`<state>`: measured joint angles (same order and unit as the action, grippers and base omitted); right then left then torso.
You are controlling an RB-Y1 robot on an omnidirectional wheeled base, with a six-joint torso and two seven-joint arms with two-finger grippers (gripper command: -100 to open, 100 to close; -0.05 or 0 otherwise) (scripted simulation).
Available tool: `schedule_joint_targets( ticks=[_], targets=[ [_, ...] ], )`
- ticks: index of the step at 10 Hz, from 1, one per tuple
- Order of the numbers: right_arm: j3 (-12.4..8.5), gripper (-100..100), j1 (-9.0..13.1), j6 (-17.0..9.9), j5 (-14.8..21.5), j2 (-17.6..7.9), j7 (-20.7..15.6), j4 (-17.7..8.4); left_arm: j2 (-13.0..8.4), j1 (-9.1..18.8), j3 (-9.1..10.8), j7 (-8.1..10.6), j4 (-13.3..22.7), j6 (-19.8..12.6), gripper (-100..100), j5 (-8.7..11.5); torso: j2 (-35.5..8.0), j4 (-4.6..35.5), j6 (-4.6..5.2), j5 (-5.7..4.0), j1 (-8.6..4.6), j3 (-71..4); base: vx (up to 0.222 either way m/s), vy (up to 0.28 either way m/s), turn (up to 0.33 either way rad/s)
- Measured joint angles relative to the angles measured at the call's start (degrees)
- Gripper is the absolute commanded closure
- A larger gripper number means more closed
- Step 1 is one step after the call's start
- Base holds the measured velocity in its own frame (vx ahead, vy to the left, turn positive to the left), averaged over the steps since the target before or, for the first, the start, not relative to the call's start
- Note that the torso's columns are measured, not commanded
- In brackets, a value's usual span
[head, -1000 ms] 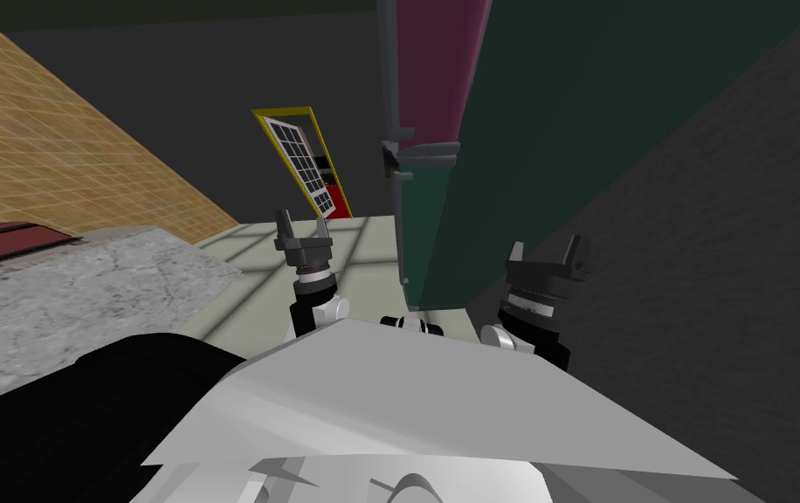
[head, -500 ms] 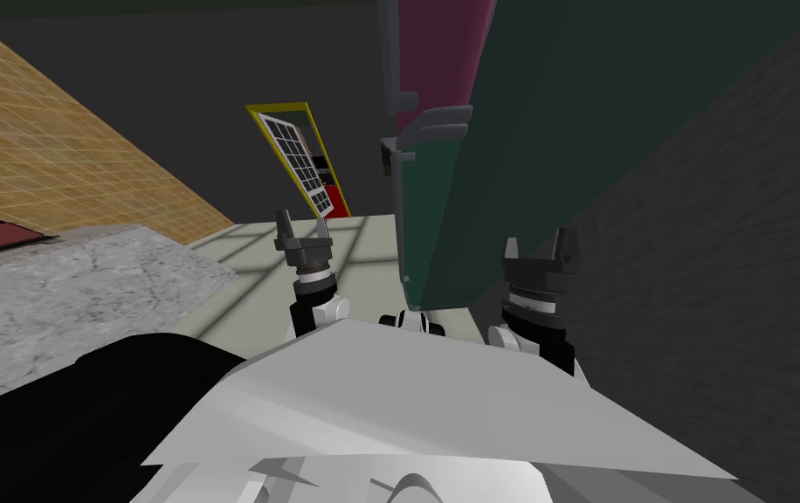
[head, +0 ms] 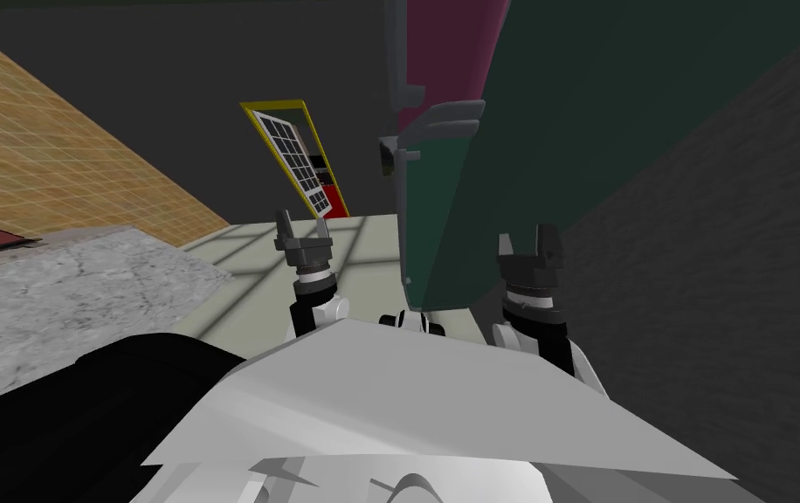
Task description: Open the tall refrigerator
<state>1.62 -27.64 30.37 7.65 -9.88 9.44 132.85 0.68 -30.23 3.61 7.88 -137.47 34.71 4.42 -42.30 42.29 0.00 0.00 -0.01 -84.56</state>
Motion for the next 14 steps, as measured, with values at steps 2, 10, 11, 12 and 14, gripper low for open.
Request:
schedule_joint_targets(
  ticks=[2,10,11,12,14],
  targets=[
    [-0.4,-100,0.9,-0.2,3.3,-2.0,0.9,0.3,0.0,0.0,0.0,0.0,0.0,0.0,0,0.0,0.0,0.0,0.0,0.01,0.02,0.0,0.031,0.046,-0.036],
    [-1.4,-100,4.8,-1.6,16.2,-8.2,3.7,1.5,0.0,0.0,0.0,0.0,0.0,0.0,0,0.0,0.0,0.0,0.0,-0.02,-0.06,0.0,0.027,0.042,-0.027],
    [-1.8,-100,5.3,-1.6,17.8,-9.5,4.3,1.7,0.0,0.0,0.0,0.0,0.0,0.0,0,0.0,0.0,0.0,0.01,-0.01,-0.01,0.0,0.036,0.046,-0.033],
    [-1.9,-100,5.8,-1.7,19.5,-10.1,4.6,1.7,0.0,0.0,0.0,0.0,0.0,0.0,0,0.0,0.0,0.0,0.0,0.0,0.02,0.0,0.019,0.025,0.0],
    [-2.2,-100,7.1,-2.1,22.7,-11.6,5.3,1.8,0.0,0.0,0.0,0.0,0.0,0.0,0,0.0,0.1,0.0,0.0,0.01,0.05,0.0,0.035,0.054,-0.042]
  ],
)
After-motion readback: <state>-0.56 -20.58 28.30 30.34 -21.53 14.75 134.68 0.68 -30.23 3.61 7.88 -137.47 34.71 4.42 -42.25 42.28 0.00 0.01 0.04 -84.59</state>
